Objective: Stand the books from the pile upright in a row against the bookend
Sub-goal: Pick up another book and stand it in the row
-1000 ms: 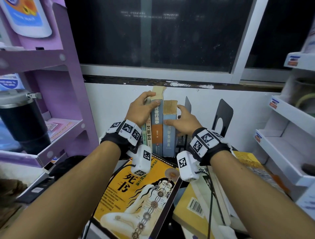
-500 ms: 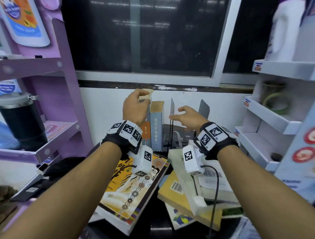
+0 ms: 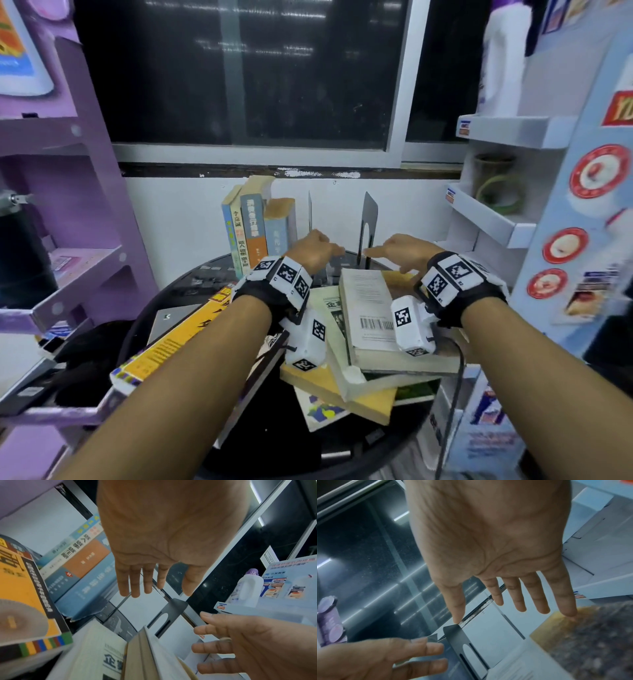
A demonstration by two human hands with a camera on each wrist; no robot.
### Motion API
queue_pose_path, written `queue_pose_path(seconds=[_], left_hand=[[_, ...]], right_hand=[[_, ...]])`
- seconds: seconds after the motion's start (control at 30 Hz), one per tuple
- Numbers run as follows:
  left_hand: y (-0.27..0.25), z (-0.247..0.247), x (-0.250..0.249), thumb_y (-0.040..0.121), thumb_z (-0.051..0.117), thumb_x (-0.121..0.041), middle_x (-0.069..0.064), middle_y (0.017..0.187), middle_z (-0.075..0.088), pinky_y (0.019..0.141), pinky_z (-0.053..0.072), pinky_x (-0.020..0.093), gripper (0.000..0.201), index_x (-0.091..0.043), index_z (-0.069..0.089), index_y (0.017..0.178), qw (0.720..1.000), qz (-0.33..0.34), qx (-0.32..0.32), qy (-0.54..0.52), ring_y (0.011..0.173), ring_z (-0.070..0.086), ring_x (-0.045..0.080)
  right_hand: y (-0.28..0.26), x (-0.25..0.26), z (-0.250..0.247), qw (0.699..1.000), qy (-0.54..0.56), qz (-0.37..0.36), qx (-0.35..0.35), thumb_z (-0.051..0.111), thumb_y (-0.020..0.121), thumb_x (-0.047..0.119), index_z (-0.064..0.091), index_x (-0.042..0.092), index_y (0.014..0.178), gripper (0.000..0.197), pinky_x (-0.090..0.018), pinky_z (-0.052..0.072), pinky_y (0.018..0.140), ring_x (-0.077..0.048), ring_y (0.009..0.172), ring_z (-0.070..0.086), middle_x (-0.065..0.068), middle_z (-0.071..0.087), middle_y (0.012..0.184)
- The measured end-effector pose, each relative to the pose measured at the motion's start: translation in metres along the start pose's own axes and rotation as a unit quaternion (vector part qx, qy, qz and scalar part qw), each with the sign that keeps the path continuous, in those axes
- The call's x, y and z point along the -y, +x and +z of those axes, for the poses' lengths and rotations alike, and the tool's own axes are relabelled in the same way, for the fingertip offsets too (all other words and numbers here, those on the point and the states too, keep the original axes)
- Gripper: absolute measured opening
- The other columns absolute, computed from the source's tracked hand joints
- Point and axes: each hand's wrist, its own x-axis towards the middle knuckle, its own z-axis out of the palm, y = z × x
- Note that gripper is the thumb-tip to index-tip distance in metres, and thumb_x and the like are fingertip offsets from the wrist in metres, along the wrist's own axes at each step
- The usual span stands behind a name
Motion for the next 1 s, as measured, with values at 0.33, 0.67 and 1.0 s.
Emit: queue_pose_path(seconds=[0.33, 0.67, 1.0], left_hand=[[0.007, 0.035, -0.008, 0.096, 0.052, -0.037, 0.013, 0.135, 0.047, 0.09, 0.045, 0.034, 0.052, -0.009, 0.042, 0.139, 0.987, -0.085, 0.118, 0.063, 0.115, 0.052, 0.028], [0.012, 0.04, -0.002, 0.086, 0.069, -0.031, 0.009, 0.132, 0.059, 0.103, 0.047, 0.046, 0.052, -0.01, 0.055, 0.131, 0.961, -0.103, 0.223, 0.13, 0.109, 0.056, 0.024], [-0.003, 0.025, 0.008, 0.092, 0.059, -0.005, 0.009, 0.126, 0.063, 0.096, 0.05, 0.052, 0.04, -0.012, 0.052, 0.131, 0.98, -0.061, 0.189, -0.012, 0.115, 0.061, 0.03]], right_hand=[[0.015, -0.047, -0.011, 0.997, -0.032, 0.062, 0.045, 0.066, 0.071, 0.068, 0.055, 0.018, 0.133, 0.081, -0.046, 0.045, 0.103, -0.032, 0.122, 0.052, -0.009, 0.052, 0.137], [0.017, -0.054, -0.008, 0.995, -0.017, 0.077, 0.065, 0.076, 0.071, 0.058, 0.058, 0.007, 0.126, 0.077, -0.044, 0.048, 0.101, -0.03, 0.113, 0.06, -0.012, 0.061, 0.127], [0.022, -0.045, -0.006, 0.998, -0.009, 0.055, 0.031, 0.086, 0.067, 0.035, 0.061, 0.002, 0.1, 0.053, -0.046, 0.053, 0.091, -0.035, 0.103, 0.064, -0.018, 0.065, 0.116]])
